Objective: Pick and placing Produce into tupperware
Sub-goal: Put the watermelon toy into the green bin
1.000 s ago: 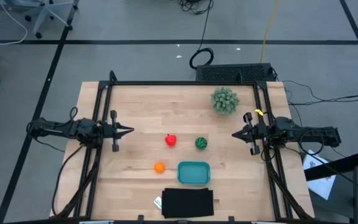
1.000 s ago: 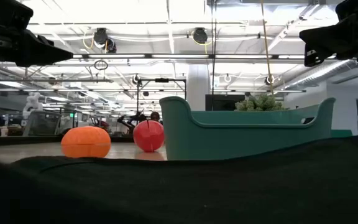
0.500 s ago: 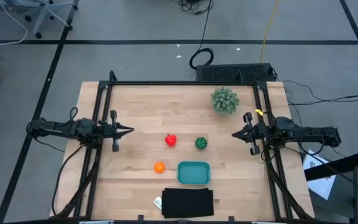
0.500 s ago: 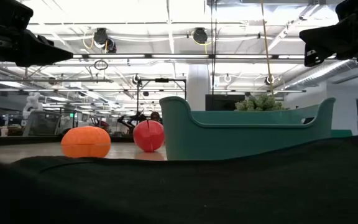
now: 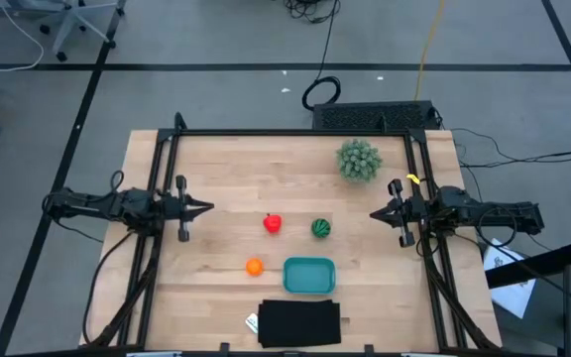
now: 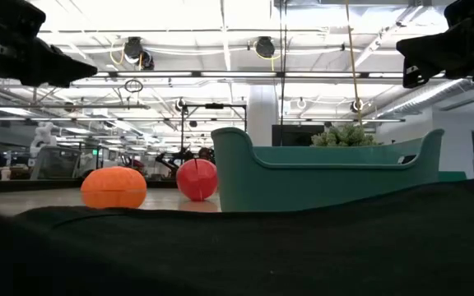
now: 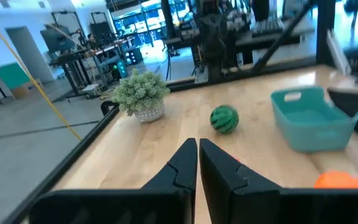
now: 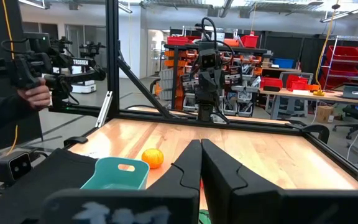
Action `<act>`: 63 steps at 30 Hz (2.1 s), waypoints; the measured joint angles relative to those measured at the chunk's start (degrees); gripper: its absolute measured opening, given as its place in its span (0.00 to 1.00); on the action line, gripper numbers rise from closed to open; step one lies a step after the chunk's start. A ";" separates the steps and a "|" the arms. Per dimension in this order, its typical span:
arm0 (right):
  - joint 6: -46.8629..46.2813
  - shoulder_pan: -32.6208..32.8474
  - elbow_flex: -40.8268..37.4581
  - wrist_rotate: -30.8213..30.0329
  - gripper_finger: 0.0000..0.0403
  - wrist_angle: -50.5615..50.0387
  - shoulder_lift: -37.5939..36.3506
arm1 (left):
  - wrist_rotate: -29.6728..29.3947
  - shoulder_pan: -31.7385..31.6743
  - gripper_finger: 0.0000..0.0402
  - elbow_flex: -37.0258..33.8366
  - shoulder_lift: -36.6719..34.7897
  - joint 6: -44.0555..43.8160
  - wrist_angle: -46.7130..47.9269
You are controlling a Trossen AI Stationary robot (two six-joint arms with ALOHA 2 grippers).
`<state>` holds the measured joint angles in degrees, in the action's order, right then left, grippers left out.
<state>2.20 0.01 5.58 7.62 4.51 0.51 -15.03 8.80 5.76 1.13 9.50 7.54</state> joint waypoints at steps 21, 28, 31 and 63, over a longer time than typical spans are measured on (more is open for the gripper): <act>-0.09 0.00 0.00 0.00 0.00 1.49 0.34 | -2.92 0.02 0.06 0.02 0.00 -7.96 -12.63; 0.75 -0.01 0.00 -0.11 0.00 1.58 3.71 | -4.59 0.02 0.06 0.02 0.00 -6.56 -12.19; 2.24 0.00 0.00 -0.15 0.00 2.36 5.77 | -4.57 0.02 0.06 0.02 0.00 -6.57 -11.86; 1.32 0.00 1.96 -0.50 0.00 12.31 20.61 | -4.55 0.02 0.06 0.00 0.00 -2.17 -8.58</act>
<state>3.51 0.01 7.54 7.12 16.82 21.12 -19.57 8.82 5.76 1.13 7.33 -1.04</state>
